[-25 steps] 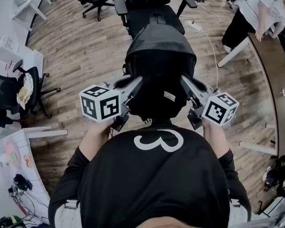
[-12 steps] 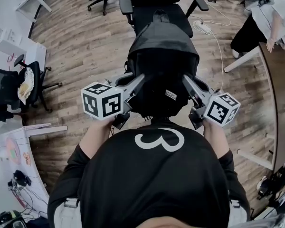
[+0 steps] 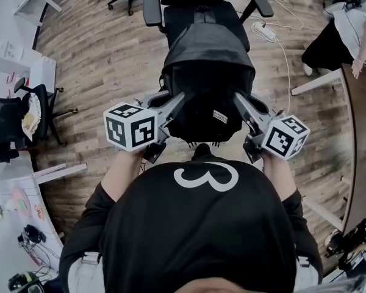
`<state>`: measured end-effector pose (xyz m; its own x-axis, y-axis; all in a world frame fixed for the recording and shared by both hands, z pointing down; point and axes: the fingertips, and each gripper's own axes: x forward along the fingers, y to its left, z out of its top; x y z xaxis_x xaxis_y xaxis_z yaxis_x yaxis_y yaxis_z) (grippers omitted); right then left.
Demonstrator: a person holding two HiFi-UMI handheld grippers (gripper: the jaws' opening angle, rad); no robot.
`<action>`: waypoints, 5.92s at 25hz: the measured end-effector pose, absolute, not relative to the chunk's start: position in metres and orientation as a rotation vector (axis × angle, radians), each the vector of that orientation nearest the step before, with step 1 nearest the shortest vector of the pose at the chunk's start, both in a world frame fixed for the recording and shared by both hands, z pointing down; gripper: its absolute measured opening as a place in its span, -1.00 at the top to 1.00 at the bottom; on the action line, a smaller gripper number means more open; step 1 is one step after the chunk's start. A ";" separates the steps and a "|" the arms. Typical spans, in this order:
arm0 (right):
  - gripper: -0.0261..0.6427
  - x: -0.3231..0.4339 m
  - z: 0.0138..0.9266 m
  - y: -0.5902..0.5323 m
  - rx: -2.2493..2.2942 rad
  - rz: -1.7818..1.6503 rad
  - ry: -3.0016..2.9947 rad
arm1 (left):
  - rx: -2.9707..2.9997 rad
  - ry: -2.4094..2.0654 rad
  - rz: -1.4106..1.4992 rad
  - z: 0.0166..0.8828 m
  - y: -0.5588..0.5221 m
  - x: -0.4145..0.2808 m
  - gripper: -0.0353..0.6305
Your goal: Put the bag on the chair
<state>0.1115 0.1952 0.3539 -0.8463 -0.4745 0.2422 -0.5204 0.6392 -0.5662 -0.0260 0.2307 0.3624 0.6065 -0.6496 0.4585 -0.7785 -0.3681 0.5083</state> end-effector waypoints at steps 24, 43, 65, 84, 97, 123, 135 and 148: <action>0.75 0.137 0.362 0.050 0.901 0.973 -2.783 | 2.155 -1.126 0.261 0.368 0.086 0.001 0.76; 0.75 0.109 0.368 -0.060 0.929 0.989 -2.742 | 2.149 -1.089 0.262 0.377 -0.027 -0.028 0.76; 0.75 0.054 0.381 -0.234 0.937 1.059 -2.661 | 2.097 -1.048 0.305 0.392 -0.201 -0.083 0.76; 0.75 0.007 0.402 -0.349 0.931 1.043 -2.632 | 2.060 -1.072 0.312 0.411 -0.314 -0.130 0.76; 0.76 -0.003 0.428 -0.399 0.942 1.044 -2.598 | 2.034 -1.088 0.320 0.435 -0.362 -0.138 0.76; 0.76 -0.010 0.506 -0.456 0.991 1.079 -2.474 | 1.988 -1.139 0.370 0.508 -0.417 -0.145 0.76; 0.76 -0.014 0.538 -0.470 0.987 1.094 -2.446 | 1.966 -1.152 0.357 0.540 -0.429 -0.150 0.76; 0.75 -0.017 0.556 -0.480 1.015 1.107 -2.437 | 1.939 -1.155 0.350 0.559 -0.437 -0.149 0.75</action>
<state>-0.0173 -0.4795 0.5563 -0.7146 -0.4859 0.5032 -0.6986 0.4602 -0.5478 -0.1495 -0.4372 0.5589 0.5383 -0.5943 0.5975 -0.8260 -0.2314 0.5140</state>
